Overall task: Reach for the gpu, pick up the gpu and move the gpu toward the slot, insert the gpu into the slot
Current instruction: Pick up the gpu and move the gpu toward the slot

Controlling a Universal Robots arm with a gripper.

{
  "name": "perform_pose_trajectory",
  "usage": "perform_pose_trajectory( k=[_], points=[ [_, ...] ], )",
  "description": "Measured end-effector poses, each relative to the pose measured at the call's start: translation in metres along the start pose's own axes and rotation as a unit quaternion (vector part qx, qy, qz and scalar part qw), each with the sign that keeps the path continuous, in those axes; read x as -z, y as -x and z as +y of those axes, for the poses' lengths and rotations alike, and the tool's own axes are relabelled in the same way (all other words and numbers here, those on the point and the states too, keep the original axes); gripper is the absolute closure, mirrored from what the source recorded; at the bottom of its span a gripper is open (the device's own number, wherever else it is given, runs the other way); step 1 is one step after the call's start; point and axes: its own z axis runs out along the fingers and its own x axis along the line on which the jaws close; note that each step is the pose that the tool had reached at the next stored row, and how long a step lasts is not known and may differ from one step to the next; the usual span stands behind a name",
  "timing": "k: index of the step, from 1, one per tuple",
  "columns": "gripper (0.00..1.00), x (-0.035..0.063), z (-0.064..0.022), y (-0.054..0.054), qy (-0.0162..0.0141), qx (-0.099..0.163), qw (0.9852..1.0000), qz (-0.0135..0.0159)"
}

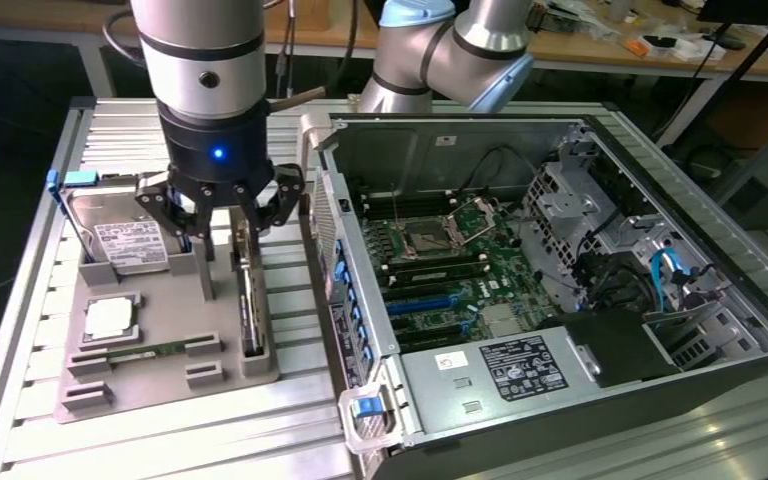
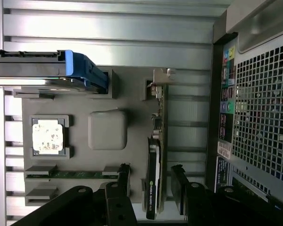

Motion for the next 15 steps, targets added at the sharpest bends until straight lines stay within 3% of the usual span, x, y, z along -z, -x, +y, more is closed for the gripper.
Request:
perform_pose_trajectory(
  k=[15],
  points=[
    [0.52, -0.0202, -0.0096, 0.000, -0.0008, 0.000, 1.0000, -0.0034]
  ],
)
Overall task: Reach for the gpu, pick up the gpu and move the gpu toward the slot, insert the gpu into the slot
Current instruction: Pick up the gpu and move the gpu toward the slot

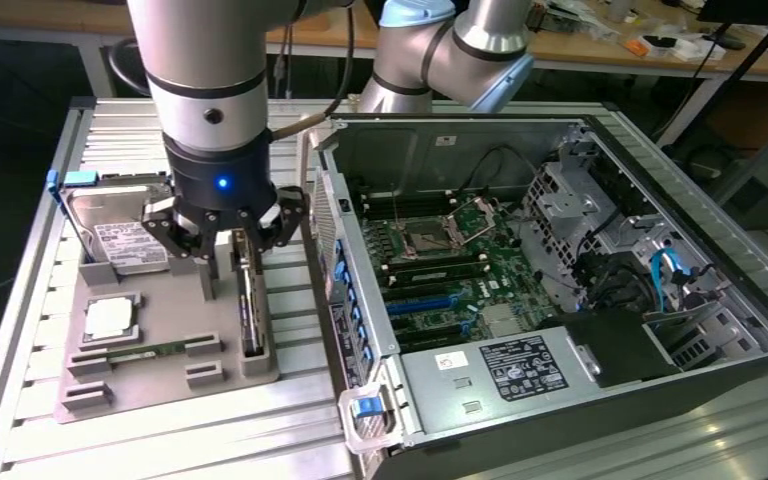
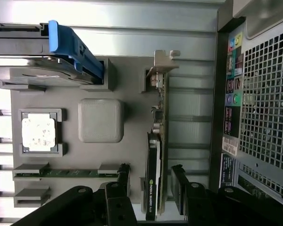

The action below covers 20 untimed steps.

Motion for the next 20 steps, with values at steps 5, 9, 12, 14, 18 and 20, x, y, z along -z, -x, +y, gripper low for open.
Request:
perform_pose_trajectory(
  k=[5, 9, 12, 14, 18, 20],
  points=[
    [0.52, -0.0075, -0.0020, 0.002, -0.0001, 0.000, 1.0000, -0.0008],
    [0.52, -0.0136, -0.0029, 0.003, -0.0001, 0.000, 1.0000, -0.0017],
    [0.52, -0.0179, -0.0033, 0.004, -0.0001, 0.000, 1.0000, -0.0023],
    [0.52, -0.0209, -0.0035, 0.004, -0.0001, 0.000, 1.0000, -0.0029],
    [0.52, -0.0267, -0.0036, 0.004, -0.0002, -0.001, 1.0000, -0.0042],
    [0.52, -0.0296, -0.0036, 0.004, -0.0002, -0.001, 1.0000, -0.0048]
  ],
)
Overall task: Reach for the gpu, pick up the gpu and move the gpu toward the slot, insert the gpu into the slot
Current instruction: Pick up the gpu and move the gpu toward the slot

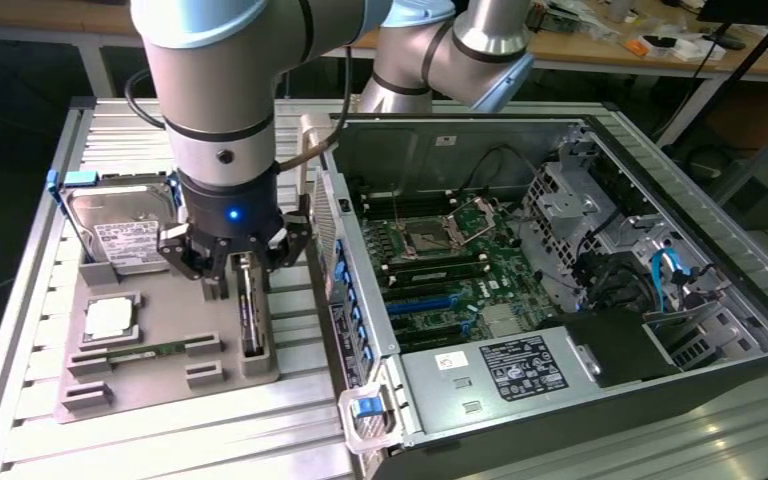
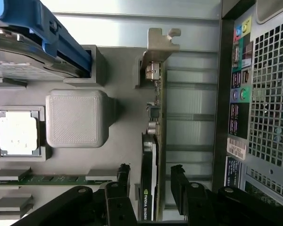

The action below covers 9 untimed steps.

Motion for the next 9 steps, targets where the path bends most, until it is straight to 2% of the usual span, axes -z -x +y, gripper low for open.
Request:
perform_pose_trajectory(
  k=[5, 9],
  points=[
    [0.52, -0.0086, 0.0000, -0.0003, -0.0001, -0.001, 1.0000, -0.0014],
    [0.52, -0.0094, 0.0000, -0.0003, -0.0003, -0.001, 1.0000, -0.0014]
  ],
)
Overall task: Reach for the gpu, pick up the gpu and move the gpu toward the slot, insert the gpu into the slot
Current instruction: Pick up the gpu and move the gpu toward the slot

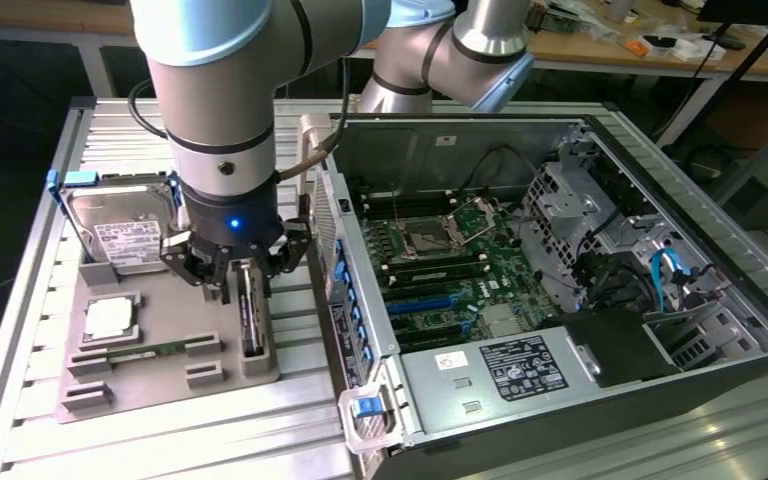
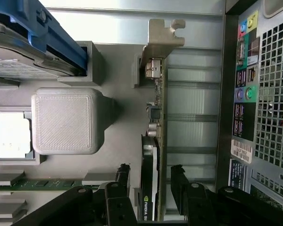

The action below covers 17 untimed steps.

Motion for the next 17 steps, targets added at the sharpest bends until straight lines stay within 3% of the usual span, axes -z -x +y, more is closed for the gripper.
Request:
perform_pose_trajectory(
  k=[7, 8, 10, 13, 17],
  points=[
    [0.54, -0.0001, 0.0000, 0.0001, 0.0000, 0.000, 1.0000, -0.0001],
    [0.61, -0.0001, 0.0000, 0.0001, -0.0001, 0.000, 1.0000, -0.0001],
    [0.62, -0.0001, 0.0000, 0.0000, -0.0001, 0.000, 1.0000, -0.0001],
    [0.73, -0.0001, 0.0000, 0.0001, -0.0001, 0.000, 1.0000, -0.0001],
    [0.73, -0.0001, 0.0000, 0.0000, -0.0002, 0.000, 1.0000, 0.0000]
  ],
)
